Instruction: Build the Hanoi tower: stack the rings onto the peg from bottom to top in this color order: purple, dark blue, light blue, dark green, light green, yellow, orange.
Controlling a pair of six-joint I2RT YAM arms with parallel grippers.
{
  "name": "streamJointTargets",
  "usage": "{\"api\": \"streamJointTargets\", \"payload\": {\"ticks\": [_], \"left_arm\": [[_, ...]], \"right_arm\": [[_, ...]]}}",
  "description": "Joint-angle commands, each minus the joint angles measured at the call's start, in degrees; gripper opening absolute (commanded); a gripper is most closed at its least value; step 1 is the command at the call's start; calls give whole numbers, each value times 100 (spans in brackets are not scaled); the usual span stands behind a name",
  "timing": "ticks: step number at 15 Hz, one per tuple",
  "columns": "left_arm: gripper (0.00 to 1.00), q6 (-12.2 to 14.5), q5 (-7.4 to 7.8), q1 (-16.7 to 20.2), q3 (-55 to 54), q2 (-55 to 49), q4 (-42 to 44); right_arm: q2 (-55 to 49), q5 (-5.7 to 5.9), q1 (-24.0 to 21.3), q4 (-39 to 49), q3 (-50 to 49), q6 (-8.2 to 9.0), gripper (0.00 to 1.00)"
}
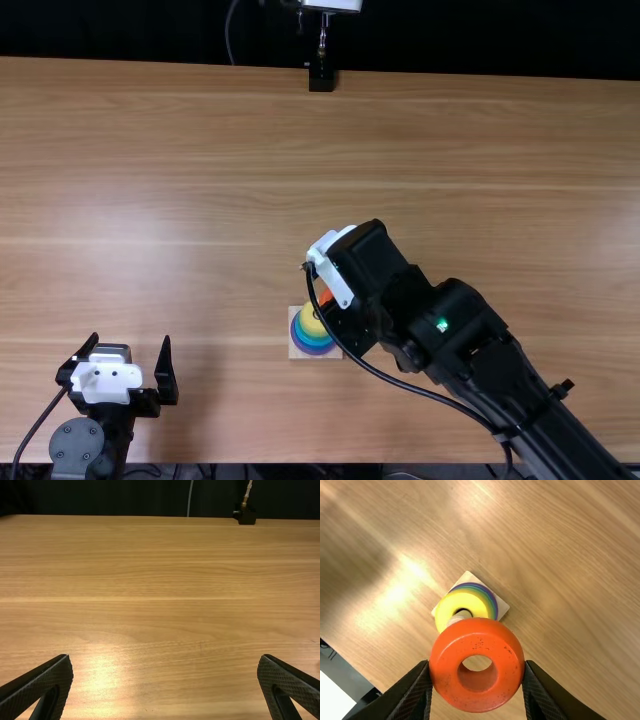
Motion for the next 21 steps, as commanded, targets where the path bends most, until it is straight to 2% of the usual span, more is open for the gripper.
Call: {"api": "streamJointTargets", "payload": {"ticks": [1, 21], "left_arm": [[100, 21, 25, 14, -600, -67, -474], [100, 21, 25, 14, -600, -67, -474]], "right_arm": [[-145, -53, 60, 15, 181, 22, 0], [198, -53, 288, 153, 190, 64, 0]]}}
